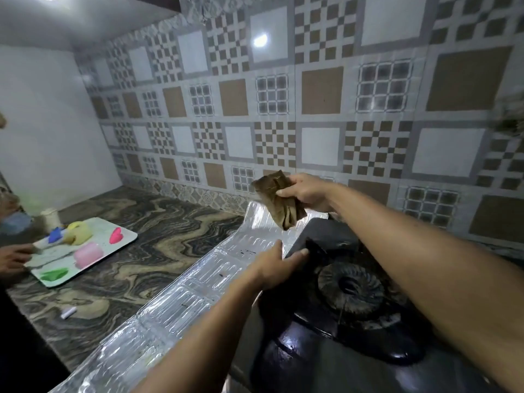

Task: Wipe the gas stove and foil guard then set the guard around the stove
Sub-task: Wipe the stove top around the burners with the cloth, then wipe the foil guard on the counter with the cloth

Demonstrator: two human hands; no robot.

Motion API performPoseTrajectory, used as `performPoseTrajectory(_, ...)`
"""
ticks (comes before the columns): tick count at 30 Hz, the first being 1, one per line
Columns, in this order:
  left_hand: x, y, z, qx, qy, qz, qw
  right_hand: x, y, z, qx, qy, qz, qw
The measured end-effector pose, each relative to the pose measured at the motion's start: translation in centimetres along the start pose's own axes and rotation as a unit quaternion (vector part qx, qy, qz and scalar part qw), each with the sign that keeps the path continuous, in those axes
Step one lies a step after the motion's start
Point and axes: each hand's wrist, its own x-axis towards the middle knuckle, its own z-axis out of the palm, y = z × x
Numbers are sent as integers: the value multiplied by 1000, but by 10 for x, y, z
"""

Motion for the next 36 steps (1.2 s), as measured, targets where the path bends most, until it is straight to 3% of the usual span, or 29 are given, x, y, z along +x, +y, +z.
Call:
performPoseTrajectory(2, -11, -5, -25, -126, 22, -1, 992, -26, -7, 8, 81, 10, -26, 996)
performPoseTrajectory(5, -36, -4, -61, -326, 11, 25, 945, -60, -11, 24, 168, 2, -43, 985)
performPoseTrajectory(9, -72, -11, -89, -391, -43, 67, 917, -87, -15, 57, 222, -4, -57, 973)
performPoseTrajectory(13, -94, -28, -106, -392, -20, 78, 916, -100, -21, 90, 223, 23, -62, 972)
performPoseTrajectory(17, -116, -45, -127, -320, 47, 116, 939, -109, -31, 126, 76, 74, -51, 993)
performPoseTrajectory(20, -130, -58, -140, -167, 140, 168, 961, -107, -32, 148, -73, 179, -30, 981)
performPoseTrajectory(22, -137, -63, -144, -75, 220, 194, 953, -108, -34, 165, -140, 272, 0, 952)
performPoseTrajectory(23, -141, -65, -144, -51, 248, 198, 947, -110, -36, 175, -101, 274, 16, 956)
performPoseTrajectory(26, -147, -77, -137, 10, 289, 228, 930, -114, -44, 209, 88, 163, 68, 980)
performPoseTrajectory(30, -155, -96, -118, 72, 256, 273, 924, -109, -31, 231, 222, 116, 44, 967)
performPoseTrajectory(33, -154, -111, -117, -14, 226, 274, 935, -101, -19, 227, 291, 132, 51, 946)
performPoseTrajectory(36, -137, -124, -124, -125, 274, 193, 934, -87, -15, 215, 342, 118, 63, 930)
